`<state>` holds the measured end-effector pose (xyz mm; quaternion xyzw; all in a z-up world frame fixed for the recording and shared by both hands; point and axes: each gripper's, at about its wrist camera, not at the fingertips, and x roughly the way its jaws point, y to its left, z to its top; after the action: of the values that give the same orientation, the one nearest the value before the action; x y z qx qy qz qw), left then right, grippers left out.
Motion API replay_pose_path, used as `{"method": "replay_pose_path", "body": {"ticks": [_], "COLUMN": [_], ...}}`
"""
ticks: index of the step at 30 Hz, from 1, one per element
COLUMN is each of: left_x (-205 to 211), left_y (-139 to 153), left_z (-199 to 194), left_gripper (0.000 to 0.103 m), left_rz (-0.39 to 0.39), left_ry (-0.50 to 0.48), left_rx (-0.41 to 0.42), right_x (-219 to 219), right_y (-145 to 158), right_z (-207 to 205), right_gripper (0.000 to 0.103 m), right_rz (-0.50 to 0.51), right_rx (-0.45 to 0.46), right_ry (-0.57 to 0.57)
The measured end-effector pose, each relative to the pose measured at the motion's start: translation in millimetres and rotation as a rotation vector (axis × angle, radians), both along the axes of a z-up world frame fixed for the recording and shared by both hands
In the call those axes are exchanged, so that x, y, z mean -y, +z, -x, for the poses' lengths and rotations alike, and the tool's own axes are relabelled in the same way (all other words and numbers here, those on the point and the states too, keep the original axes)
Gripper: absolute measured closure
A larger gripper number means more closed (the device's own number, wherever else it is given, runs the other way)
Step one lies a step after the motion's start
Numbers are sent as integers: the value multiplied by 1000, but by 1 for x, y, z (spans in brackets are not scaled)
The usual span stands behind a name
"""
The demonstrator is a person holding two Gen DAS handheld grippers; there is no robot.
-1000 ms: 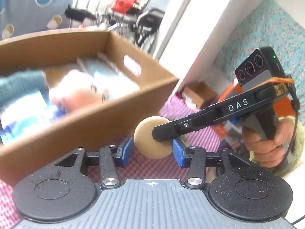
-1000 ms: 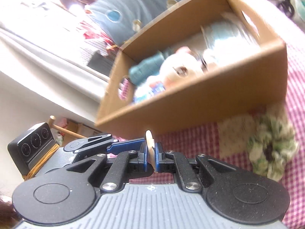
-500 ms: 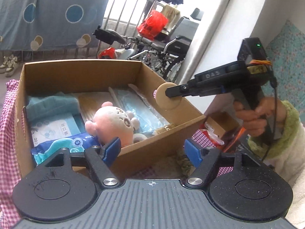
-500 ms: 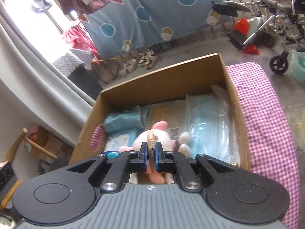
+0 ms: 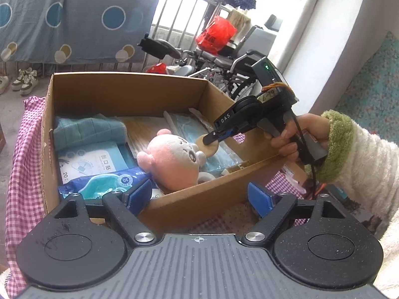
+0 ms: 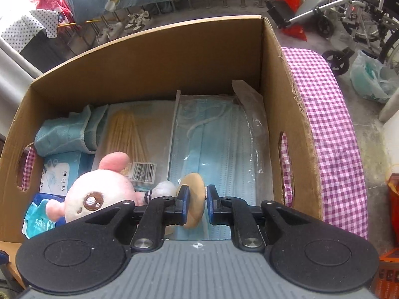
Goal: Organize soft objects
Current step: 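Carry the sponge into the box and release it beside the masks, then move the right gripper down to the green scrunchie and grasp it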
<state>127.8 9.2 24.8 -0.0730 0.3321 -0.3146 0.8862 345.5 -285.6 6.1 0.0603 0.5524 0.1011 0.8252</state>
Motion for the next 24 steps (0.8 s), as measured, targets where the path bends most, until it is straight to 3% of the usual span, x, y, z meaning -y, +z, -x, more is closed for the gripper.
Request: {"method": "replay_pose_path", "body": {"ticks": [4, 7, 9, 13, 17, 20, 24], "left_x": [3, 9, 12, 22, 43, 67, 107], "left_y": [2, 5, 8, 14, 16, 9, -13], "left_z": [3, 8, 13, 23, 35, 41, 39], "left_gripper": [13, 10, 9, 7, 4, 3, 4], "left_rz": [-13, -33, -40, -59, -98, -113, -159], "left_ry": [1, -1, -4, -21, -99, -195, -305], "left_rx": [6, 16, 18, 27, 44, 30, -26], "right_x": [-8, -9, -7, 10, 34, 59, 91], "right_y": [13, 30, 46, 82, 104, 102, 71], "right_z": [8, 23, 39, 91, 156, 198, 235], "right_gripper": [65, 46, 41, 37, 34, 31, 31], "right_rz": [91, 78, 66, -71, -192, -245, -318], "right_rx": [56, 110, 168, 256, 325, 343, 295], "right_ry": [21, 29, 23, -7, -52, -122, -239]}}
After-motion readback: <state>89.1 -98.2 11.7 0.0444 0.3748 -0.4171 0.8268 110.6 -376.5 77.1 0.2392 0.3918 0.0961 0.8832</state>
